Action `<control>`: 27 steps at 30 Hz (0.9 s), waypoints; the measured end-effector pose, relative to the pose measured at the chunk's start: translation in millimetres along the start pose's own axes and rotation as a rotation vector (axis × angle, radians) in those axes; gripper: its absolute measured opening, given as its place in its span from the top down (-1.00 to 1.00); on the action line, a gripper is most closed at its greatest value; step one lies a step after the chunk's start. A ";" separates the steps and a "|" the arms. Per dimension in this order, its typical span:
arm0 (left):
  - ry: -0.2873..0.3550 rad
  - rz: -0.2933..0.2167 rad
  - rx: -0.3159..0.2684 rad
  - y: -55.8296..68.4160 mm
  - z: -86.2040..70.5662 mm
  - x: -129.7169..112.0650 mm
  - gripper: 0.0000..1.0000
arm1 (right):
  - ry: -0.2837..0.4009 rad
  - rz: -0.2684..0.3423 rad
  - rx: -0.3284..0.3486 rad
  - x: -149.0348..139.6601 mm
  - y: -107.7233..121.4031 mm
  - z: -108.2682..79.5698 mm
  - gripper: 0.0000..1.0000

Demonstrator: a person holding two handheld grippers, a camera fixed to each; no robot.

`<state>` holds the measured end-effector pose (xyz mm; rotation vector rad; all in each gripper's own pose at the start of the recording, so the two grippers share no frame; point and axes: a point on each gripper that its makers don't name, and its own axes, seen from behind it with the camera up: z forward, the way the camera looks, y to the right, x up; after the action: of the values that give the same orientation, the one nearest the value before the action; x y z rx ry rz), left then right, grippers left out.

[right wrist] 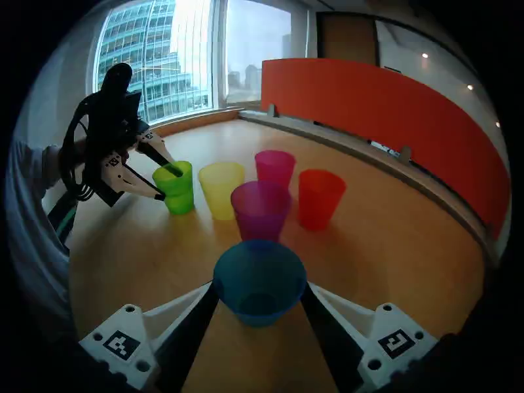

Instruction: Pour water

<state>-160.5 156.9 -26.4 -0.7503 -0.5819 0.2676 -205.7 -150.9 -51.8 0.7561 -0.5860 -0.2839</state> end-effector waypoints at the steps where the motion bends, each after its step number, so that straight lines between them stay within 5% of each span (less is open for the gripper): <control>1: -0.001 0.002 0.001 -0.1 -0.1 -0.2 -0.64 | 0.000 -0.002 -0.002 -0.4 -0.1 -0.2 -0.81; 18: -0.013 0.016 0.020 -1.5 -1.1 -1.1 -0.66 | 0.009 -0.019 -0.035 -1.1 0.7 -4.3 -0.98; 22: -0.019 0.024 0.041 -4.8 -1.4 -2.1 -0.94 | 0.006 -0.011 -0.030 -0.5 -1.0 -5.0 -0.99; 27: -0.028 0.015 0.044 -5.2 -2.3 -4.1 -1.00 | 0.005 -0.007 -0.028 0.3 -2.2 -5.5 -0.99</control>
<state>-162.3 150.2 -25.7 -0.7097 -0.5949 0.3046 -202.3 -149.5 -56.4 0.7320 -0.5735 -0.2955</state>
